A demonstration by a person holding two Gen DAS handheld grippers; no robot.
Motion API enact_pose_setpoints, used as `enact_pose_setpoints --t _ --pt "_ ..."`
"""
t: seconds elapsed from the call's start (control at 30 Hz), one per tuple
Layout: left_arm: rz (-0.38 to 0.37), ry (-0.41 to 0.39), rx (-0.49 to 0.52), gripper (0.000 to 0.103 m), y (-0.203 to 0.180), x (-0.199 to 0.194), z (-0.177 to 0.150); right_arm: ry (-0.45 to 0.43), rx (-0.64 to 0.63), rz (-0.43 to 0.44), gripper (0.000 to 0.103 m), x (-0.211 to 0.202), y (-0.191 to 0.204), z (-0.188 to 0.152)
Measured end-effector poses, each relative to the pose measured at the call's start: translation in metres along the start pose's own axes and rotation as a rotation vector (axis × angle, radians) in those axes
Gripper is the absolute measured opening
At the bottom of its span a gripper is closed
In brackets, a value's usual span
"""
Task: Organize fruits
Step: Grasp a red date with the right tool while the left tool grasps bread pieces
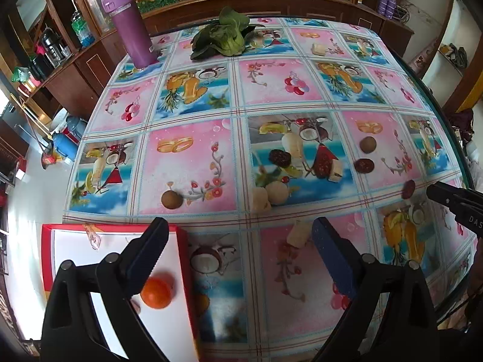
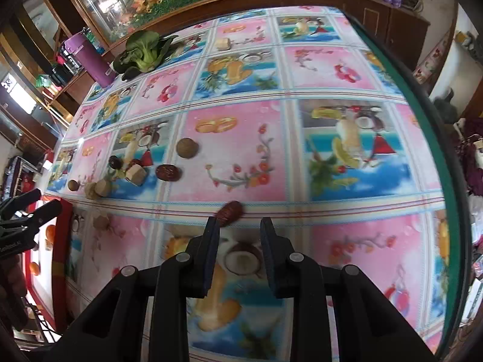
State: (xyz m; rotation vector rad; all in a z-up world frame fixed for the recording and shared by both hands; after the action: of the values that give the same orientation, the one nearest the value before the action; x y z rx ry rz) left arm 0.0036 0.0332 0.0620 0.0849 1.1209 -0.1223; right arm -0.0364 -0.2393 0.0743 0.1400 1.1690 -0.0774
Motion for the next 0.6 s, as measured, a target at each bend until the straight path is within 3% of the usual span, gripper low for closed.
enact_pose_setpoints --t 0.1,0.3,0.5,0.6 --pt "-0.006 0.002 0.011 0.096 0.006 0.006 0.004 0.052 0.002 0.032 0.027 0.015 0.007 0.006" --pt "-0.015 0.024 -0.029 0.096 0.017 0.023 0.012 0.141 0.062 0.011 0.027 0.035 0.01 0.008" --pt "-0.032 0.068 0.008 0.095 0.001 0.047 0.018 0.134 0.094 -0.018 0.027 0.036 0.01 0.009" --pt "-0.038 0.107 0.03 0.085 -0.006 0.061 0.018 0.124 0.101 -0.02 0.027 0.036 0.01 0.01"
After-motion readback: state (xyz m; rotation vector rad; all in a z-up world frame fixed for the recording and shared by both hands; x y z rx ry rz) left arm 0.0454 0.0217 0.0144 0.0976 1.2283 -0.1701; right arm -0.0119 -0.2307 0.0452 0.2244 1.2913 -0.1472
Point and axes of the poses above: each gripper's, at about its wrist camera, not at the fingertips, and x roughly the way its jaws point, y to its left, z to its top, the point moved 1 cm from there along x, roughly the way its jaws point, and after that the axes turned 5 degrees about -z, right-handed, at the moved point
